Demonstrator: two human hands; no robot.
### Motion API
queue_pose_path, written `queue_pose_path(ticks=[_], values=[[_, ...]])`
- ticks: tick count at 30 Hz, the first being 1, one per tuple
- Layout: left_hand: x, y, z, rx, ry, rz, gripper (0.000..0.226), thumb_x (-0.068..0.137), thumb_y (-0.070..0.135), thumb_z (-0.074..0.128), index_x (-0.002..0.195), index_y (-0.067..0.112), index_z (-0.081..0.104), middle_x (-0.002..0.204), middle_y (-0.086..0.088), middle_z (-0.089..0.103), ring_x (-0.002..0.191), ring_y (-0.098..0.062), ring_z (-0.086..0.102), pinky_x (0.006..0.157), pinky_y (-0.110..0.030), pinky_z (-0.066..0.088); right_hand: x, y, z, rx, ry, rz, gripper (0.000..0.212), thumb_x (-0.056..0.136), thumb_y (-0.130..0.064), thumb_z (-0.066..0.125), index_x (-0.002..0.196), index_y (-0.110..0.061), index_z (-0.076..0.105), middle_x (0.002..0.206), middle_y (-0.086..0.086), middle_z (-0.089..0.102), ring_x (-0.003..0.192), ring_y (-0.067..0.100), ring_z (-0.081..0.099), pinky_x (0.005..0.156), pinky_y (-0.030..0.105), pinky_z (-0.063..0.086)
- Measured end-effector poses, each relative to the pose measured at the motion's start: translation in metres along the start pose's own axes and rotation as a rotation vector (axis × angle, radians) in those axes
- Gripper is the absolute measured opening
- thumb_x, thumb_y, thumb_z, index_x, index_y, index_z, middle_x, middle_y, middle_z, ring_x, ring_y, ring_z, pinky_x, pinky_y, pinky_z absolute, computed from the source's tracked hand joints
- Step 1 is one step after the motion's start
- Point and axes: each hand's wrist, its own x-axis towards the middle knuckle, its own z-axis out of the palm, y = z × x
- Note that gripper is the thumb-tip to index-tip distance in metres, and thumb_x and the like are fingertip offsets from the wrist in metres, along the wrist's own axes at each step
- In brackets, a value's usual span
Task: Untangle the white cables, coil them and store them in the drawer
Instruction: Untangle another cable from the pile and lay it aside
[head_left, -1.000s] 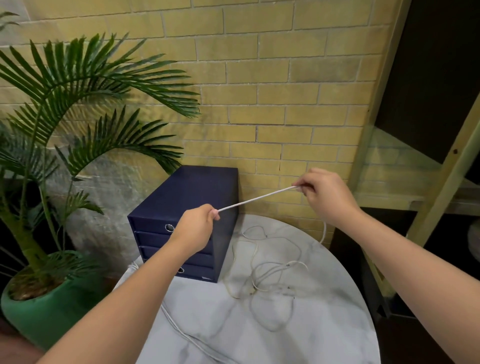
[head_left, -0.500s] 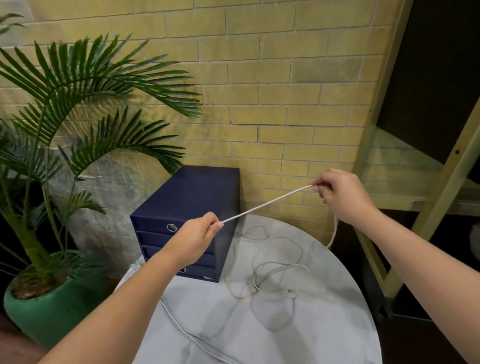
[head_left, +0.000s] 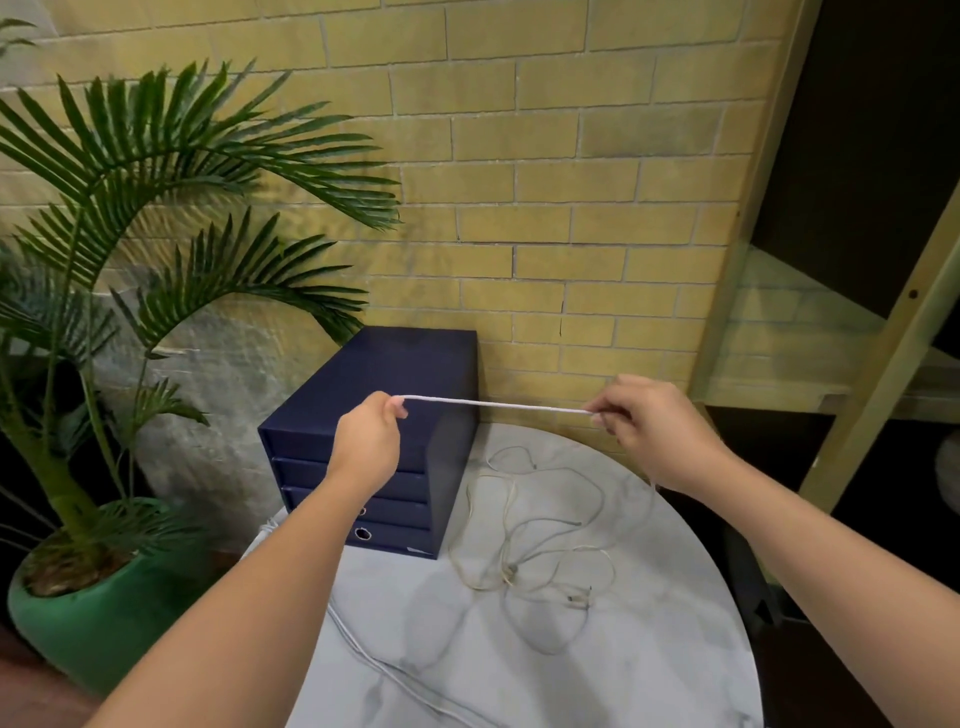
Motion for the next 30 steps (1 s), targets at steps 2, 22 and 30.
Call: queue_pose_path(ticks=[2, 22, 30], values=[[-0.003, -0.006, -0.003, 0.022, -0.091, 0.127, 0.028, 0.104, 0.035, 0.032, 0.098, 0.020, 0.055, 0.074, -0.006, 0.057, 0.060, -0.019, 0.047, 0.055, -0.034, 0.039, 0.001, 0.007, -0.008, -0.011, 0.025, 0.051, 0.015, 0.089, -0.007, 0.060, 0.093, -0.014, 0.072, 0.081, -0.005, 0.058, 0.076, 0.014, 0.055, 0.070, 0.034, 0.048], [-0.016, -0.026, -0.013, -0.104, -0.391, 0.120, 0.002, 0.092, 0.028, 0.062, 0.091, 0.027, 0.061, 0.082, -0.002, 0.066, 0.076, -0.019, 0.061, 0.066, -0.029, 0.049, 0.025, 0.007, -0.023, 0.006, 0.114, 0.068, 0.013, 0.089, -0.008, 0.060, 0.094, -0.012, 0.072, 0.079, -0.003, 0.057, 0.075, 0.019, 0.056, 0.074, 0.045, 0.052], [-0.021, -0.021, -0.002, -0.107, -0.593, 0.058, 0.009, 0.096, 0.022, 0.056, 0.100, 0.020, 0.064, 0.086, 0.004, 0.074, 0.083, -0.008, 0.070, 0.089, -0.033, 0.053, 0.052, -0.017, -0.035, -0.006, 0.176, -0.056, 0.012, 0.090, -0.012, 0.062, 0.096, -0.012, 0.072, 0.078, -0.006, 0.054, 0.067, 0.009, 0.049, 0.067, 0.031, 0.045]])
